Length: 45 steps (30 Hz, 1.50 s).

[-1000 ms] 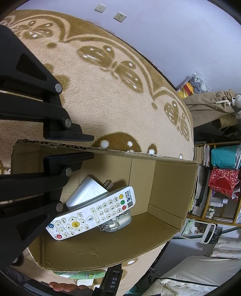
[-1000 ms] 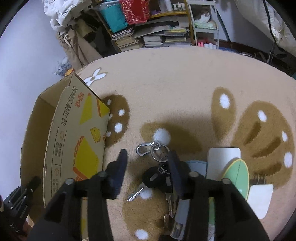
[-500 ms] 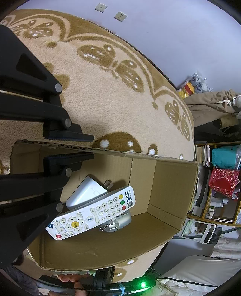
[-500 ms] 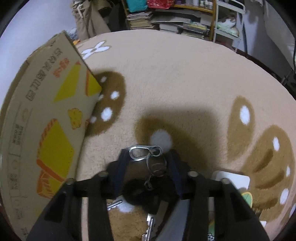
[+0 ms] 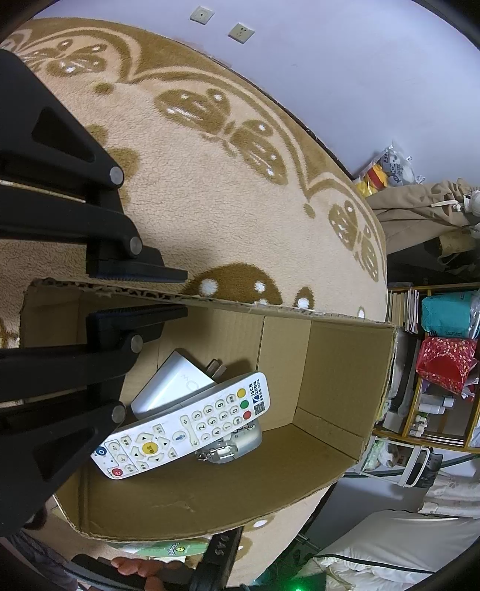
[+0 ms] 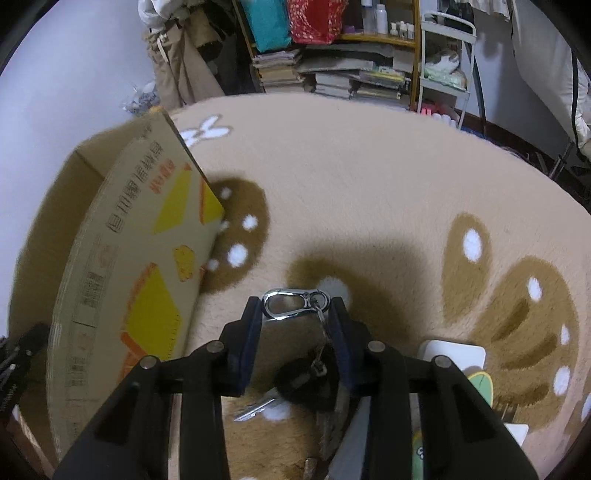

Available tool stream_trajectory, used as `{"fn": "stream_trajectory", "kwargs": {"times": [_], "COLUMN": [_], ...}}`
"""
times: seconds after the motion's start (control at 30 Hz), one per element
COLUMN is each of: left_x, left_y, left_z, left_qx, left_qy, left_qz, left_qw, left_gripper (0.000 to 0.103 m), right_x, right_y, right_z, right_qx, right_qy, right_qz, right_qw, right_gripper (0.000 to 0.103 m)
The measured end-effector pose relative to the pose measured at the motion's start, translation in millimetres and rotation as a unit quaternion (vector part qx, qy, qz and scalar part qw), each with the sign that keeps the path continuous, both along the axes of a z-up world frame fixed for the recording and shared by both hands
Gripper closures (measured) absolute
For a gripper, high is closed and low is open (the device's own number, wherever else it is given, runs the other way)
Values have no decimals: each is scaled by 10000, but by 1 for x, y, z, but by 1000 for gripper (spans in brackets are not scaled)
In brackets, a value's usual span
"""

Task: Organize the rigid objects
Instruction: 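Lift the key ring with the right gripper over the box and release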

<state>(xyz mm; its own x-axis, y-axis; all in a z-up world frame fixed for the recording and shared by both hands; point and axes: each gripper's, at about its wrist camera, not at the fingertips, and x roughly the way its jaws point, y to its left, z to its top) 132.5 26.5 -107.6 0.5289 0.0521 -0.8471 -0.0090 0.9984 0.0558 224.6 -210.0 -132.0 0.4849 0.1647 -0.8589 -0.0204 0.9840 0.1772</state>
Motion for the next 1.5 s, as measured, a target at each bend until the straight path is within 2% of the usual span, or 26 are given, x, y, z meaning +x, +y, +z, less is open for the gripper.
{"fn": "stream_trajectory", "kwargs": {"times": [0.23, 0.37, 0.57, 0.83, 0.97, 1.07, 1.3, 1.5], "left_x": [0, 0, 0, 0, 0, 1, 1, 0], "left_y": [0, -1, 0, 0, 1, 2, 4, 5], "left_z": [0, 0, 0, 0, 0, 0, 1, 2], "left_qx": [-11, -10, -17, -10, -20, -31, -44, 0], "left_qy": [4, 2, 5, 5, 7, -2, -6, -26], "left_qz": [0, -3, 0, -4, -2, -34, -41, -74], "left_qw": [10000, 10000, 10000, 10000, 10000, 10000, 10000, 10000], "left_gripper": [92, 92, 92, 92, 92, 93, 93, 93], "right_x": [-7, -13, -34, -65, -69, -66, -59, -56], "right_y": [10, 18, 49, 92, 109, 119, 120, 115], "right_z": [37, 71, 116, 155, 153, 137, 96, 83], "right_qx": [310, 457, 556, 572, 401, 225, -39, -148], "right_qy": [-571, -1040, -1728, -2317, -2261, -2068, -1535, -1306], "right_qz": [74, 225, 602, 1220, 1398, 1456, 1442, 1291], "right_qw": [9979, 9933, 9815, 9634, 9632, 9672, 9776, 9829], "right_gripper": [64, 64, 64, 64, 64, 64, 64, 63]}}
